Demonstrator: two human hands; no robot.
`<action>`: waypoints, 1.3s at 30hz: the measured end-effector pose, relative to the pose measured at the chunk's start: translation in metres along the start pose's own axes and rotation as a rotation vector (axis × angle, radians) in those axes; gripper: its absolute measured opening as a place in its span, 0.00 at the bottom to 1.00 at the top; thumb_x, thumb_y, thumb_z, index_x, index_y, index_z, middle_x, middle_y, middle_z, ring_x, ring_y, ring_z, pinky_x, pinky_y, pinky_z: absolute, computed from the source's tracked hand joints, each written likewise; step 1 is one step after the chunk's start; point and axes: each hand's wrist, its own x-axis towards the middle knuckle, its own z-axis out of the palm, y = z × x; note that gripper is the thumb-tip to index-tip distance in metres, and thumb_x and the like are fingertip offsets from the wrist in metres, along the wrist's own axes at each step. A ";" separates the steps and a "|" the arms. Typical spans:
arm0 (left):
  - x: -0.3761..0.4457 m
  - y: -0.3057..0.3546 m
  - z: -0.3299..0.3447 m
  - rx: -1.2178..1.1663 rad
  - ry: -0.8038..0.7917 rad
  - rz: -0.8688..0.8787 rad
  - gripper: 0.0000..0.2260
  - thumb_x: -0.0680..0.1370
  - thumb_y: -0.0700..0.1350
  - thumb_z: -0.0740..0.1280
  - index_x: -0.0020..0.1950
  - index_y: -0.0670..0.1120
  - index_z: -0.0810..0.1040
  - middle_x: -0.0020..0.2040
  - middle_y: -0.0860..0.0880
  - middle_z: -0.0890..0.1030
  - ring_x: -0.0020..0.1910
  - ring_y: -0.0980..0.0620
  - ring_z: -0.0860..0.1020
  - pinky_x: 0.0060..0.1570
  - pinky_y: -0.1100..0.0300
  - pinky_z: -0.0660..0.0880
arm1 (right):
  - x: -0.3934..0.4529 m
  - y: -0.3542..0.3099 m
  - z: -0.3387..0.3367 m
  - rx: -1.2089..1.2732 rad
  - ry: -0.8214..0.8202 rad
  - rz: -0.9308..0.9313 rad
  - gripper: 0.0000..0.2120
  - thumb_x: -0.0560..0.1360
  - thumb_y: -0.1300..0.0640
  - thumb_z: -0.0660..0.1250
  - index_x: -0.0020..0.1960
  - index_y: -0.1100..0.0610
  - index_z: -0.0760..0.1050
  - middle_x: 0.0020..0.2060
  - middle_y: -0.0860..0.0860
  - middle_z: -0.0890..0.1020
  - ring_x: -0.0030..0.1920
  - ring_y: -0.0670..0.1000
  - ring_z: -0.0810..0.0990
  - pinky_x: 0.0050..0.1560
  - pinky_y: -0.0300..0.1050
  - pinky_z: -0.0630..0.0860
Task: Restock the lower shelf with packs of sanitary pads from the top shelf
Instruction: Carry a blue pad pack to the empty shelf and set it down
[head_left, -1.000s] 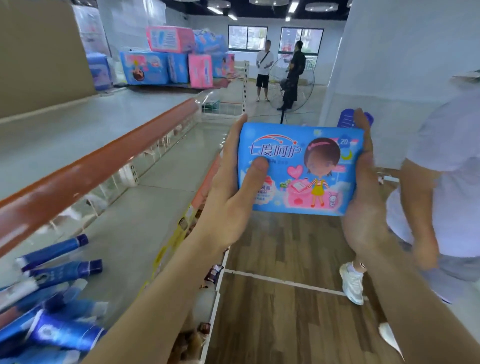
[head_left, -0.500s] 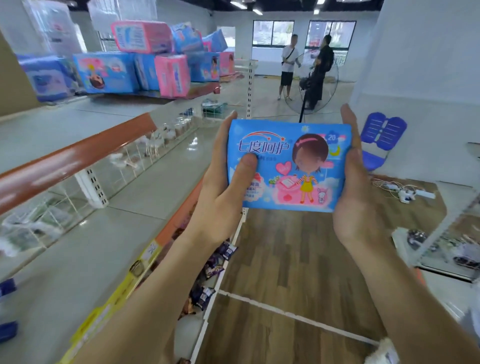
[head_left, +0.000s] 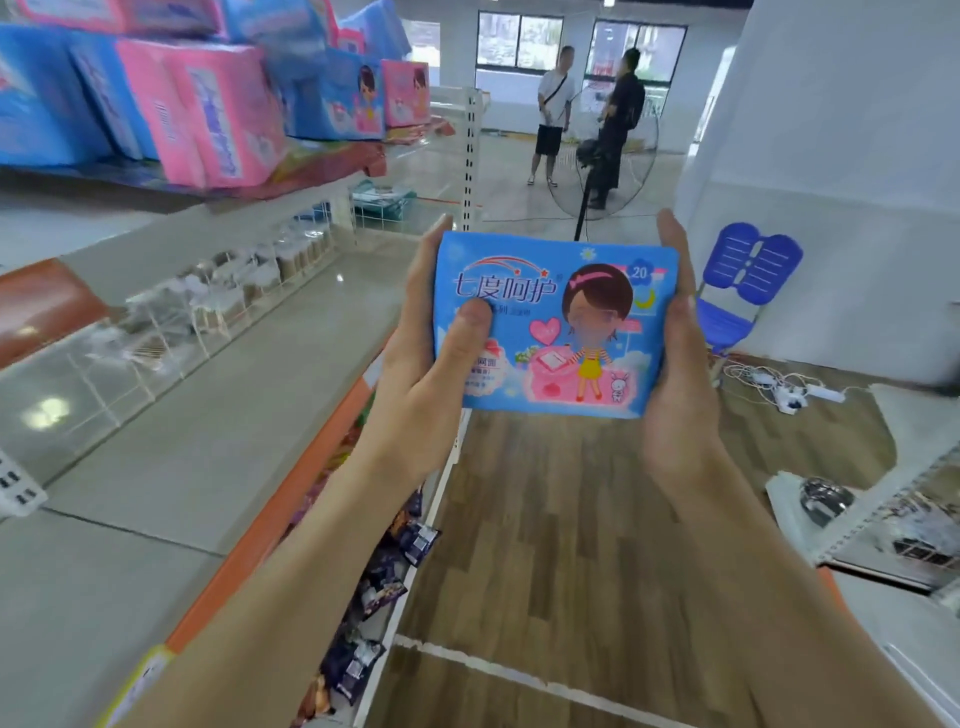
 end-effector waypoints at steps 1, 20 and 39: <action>0.013 -0.008 -0.003 -0.009 -0.020 0.010 0.21 0.83 0.45 0.60 0.74 0.56 0.60 0.57 0.57 0.83 0.53 0.54 0.84 0.46 0.60 0.80 | 0.012 0.007 0.001 -0.006 -0.006 -0.005 0.22 0.87 0.56 0.39 0.80 0.51 0.51 0.58 0.37 0.82 0.60 0.45 0.81 0.49 0.41 0.82; 0.179 -0.148 -0.023 0.051 -0.019 -0.036 0.21 0.84 0.42 0.56 0.76 0.56 0.58 0.65 0.49 0.78 0.62 0.46 0.80 0.55 0.53 0.79 | 0.180 0.163 -0.030 0.087 -0.087 0.113 0.23 0.86 0.51 0.44 0.80 0.51 0.56 0.60 0.42 0.81 0.62 0.46 0.80 0.54 0.42 0.80; 0.236 -0.215 -0.049 0.395 0.633 -0.102 0.33 0.82 0.49 0.57 0.80 0.58 0.40 0.61 0.65 0.81 0.61 0.55 0.81 0.55 0.54 0.81 | 0.316 0.316 0.014 0.333 -0.611 0.497 0.34 0.80 0.37 0.57 0.76 0.61 0.63 0.63 0.59 0.79 0.60 0.56 0.82 0.48 0.47 0.83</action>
